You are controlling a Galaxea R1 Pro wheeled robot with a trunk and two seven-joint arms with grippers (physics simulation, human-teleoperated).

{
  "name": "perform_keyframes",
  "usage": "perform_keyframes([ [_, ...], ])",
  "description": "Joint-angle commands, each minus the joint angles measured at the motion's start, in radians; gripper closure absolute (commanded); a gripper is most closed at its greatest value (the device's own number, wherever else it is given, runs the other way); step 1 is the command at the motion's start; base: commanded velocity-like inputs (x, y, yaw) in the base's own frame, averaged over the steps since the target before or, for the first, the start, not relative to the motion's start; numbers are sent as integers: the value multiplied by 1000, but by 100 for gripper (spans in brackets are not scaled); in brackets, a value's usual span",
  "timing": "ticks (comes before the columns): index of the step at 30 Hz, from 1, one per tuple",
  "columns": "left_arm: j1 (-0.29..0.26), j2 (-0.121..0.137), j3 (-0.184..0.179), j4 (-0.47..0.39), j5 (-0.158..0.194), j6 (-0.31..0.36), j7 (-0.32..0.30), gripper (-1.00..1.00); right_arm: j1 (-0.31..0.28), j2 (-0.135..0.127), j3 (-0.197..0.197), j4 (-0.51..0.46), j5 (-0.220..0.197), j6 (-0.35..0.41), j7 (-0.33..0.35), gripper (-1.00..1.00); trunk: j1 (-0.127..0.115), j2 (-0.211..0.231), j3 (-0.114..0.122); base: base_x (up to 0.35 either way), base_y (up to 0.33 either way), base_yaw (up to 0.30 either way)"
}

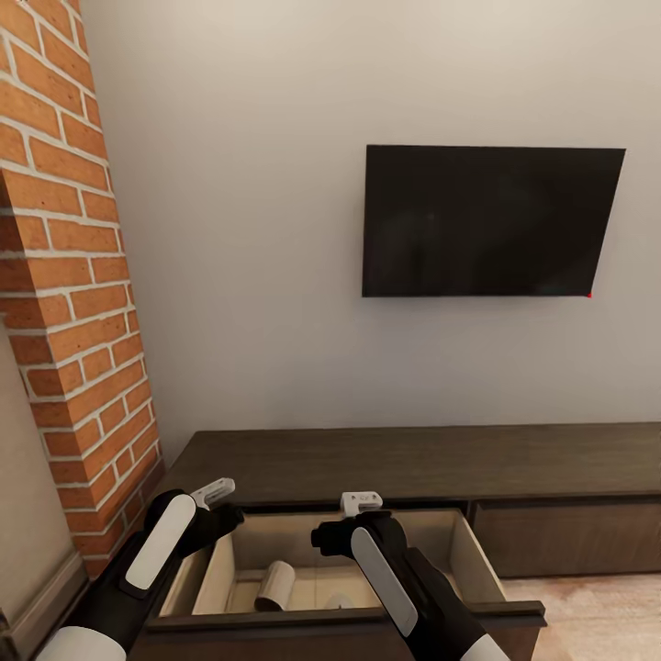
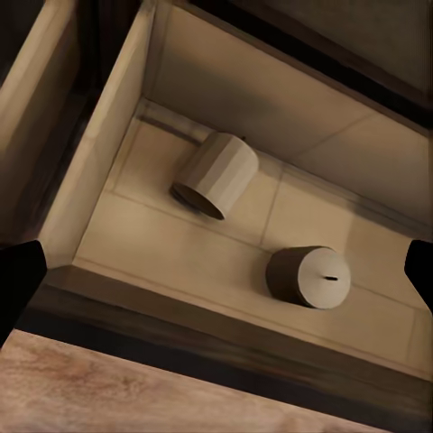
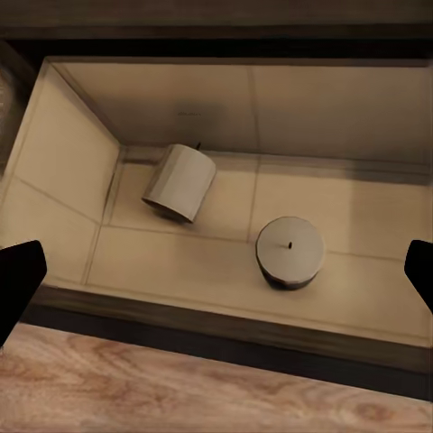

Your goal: Place each of the two pumpkins and all three candles from the living room inside a cabinet in the living room (use any cabinet), then make sure every cabinet is closed, and position the cauldron so it is next to a table in the living room.

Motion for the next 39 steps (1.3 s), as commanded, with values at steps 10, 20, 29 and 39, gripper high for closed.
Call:
perform_keyframes([
  [10, -1, 1, -3, -1, 9, 0, 10, -100, -1, 0, 2, -2, -10, 1, -10, -100, -39, 70, 30, 0, 0, 0],
  [20, -1, 1, -3, -1, 3, -1, 10, -100, -1, 0, 2, -1, -10, 1, -10, -100, -77, 140, 62, -238, 0, 0],
  [29, -1, 1, -4, -14, 1, -2, 15, -100, -1, 0, 2, -1, -10, 1, -10, -100, -111, 203, 90, -330, 0, 140],
  [39, -1, -1, -4, -16, 1, -2, 16, -100, -1, 0, 2, 0, -10, 1, -10, -100, -123, 224, 99, -332, 0, 270],
])
